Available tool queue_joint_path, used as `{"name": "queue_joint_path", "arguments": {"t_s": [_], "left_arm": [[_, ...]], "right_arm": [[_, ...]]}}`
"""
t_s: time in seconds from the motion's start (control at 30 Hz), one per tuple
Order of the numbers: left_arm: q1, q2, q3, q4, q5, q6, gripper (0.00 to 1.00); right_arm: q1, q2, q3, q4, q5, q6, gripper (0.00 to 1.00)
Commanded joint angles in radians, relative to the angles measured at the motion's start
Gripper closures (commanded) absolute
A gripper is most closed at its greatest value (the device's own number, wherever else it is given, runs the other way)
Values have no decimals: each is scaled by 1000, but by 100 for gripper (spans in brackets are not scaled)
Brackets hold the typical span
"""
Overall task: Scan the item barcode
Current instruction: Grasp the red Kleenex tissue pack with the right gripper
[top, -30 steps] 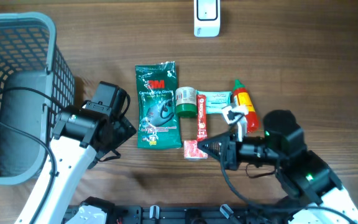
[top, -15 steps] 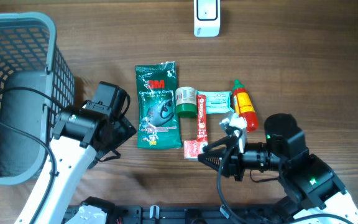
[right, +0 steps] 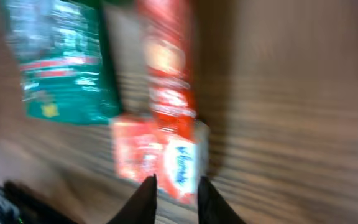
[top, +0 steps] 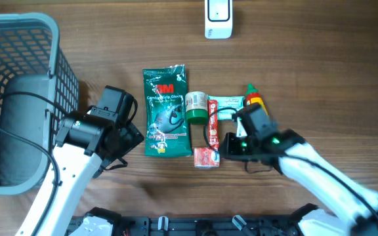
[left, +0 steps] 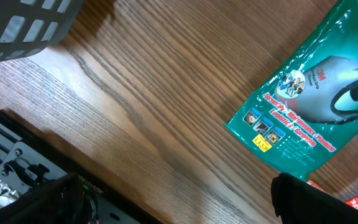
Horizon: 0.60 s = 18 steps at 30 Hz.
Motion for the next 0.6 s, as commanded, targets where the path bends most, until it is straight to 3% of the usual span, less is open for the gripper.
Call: {"name": "queue_joint_path", "arguments": {"t_s": [0.0, 0.07, 0.1, 0.13, 0.27, 0.47, 0.57], "left_arm": [[-5, 4, -2, 0, 1, -17, 0], [-5, 4, -2, 0, 1, -17, 0], [-5, 4, -2, 0, 1, -17, 0], [-5, 4, -2, 0, 1, -17, 0], [-5, 4, -2, 0, 1, -17, 0], [-5, 4, -2, 0, 1, -17, 0], [-5, 4, -2, 0, 1, -17, 0]], "right_arm": [[5, 107, -13, -2, -120, 339, 68], [5, 127, -13, -1, -130, 414, 67], [5, 126, -13, -1, -130, 440, 47], [5, 123, -13, 0, -130, 459, 34], [5, 112, -13, -2, -146, 517, 11], [45, 113, -13, -1, -107, 650, 15], [91, 113, -13, -2, 32, 711, 29]]}}
